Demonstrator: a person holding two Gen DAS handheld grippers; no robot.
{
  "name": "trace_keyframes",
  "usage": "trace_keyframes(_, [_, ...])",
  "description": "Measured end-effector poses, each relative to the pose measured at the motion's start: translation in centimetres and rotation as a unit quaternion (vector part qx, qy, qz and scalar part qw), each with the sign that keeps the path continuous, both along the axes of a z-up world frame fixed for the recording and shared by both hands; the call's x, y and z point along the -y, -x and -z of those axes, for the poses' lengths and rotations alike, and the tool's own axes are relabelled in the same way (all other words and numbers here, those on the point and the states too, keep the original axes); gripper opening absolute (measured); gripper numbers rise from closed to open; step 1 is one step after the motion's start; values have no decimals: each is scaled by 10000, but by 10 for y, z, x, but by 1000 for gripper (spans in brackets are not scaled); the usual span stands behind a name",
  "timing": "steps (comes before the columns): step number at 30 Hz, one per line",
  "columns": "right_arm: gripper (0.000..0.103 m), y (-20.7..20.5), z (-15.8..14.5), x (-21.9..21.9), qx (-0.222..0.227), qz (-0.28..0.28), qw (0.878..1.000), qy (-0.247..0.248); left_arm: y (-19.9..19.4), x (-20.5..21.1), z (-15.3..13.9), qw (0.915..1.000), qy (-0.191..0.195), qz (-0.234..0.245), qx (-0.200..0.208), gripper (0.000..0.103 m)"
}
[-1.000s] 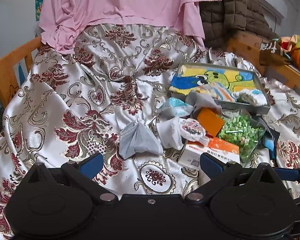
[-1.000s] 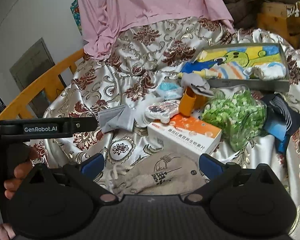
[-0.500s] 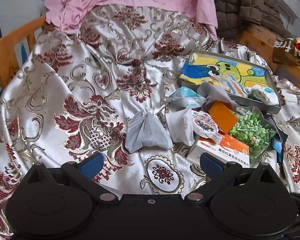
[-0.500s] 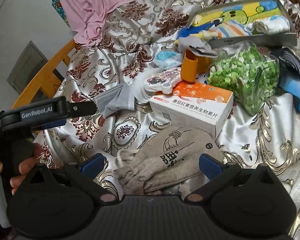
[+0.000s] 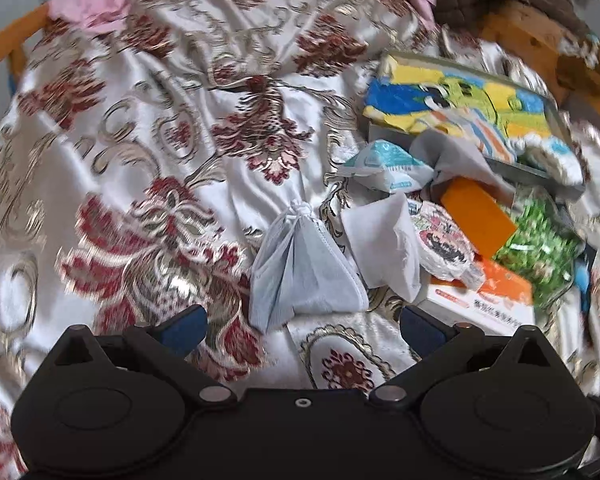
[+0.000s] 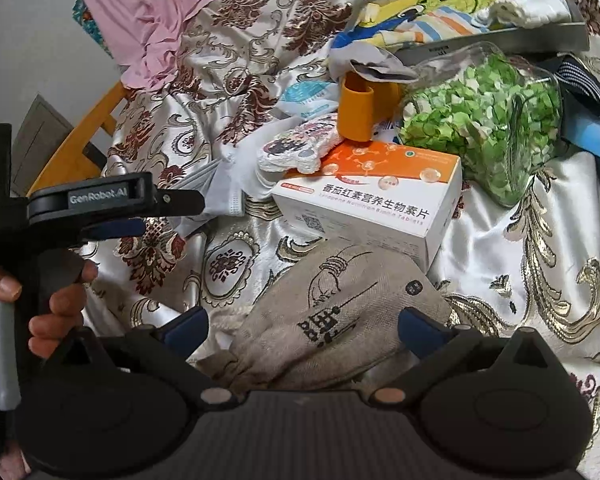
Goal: Organize soft objects
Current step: 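Move the left tool to the grey face mask and the right tool to the beige bag, then close the left tool on the grey mask while the right tool closes on the beige bag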
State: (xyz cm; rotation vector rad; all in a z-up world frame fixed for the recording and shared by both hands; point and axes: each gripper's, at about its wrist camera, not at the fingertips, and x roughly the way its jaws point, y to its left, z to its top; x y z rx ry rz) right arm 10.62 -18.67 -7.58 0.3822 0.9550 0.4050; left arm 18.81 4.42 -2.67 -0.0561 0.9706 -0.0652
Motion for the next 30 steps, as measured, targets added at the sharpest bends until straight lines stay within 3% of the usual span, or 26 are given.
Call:
trace_keyframes(8, [103,-9,10,-7,-45,80,9999,68,-21,15,18,9916,-891,935,108,102])
trace_keyframes(15, [103,-17,19,-17,45,26,9999,160,-30,22,34,9838,-1122,1395,28,99])
trace_keyframes(21, [103,-20,19,-24,221,-116,9995,176,-32,21,35,9846,-1078,1379,24,96])
trace_keyframes(26, [103,-22,17,-21,274,-159,9994,-132,-38,15,37,9890,-728,1278,-147,96])
trace_keyframes(30, [103,-22,16,-24,378,-285,9987,-165,-41,12,36,9917,-665,1095,-132,87])
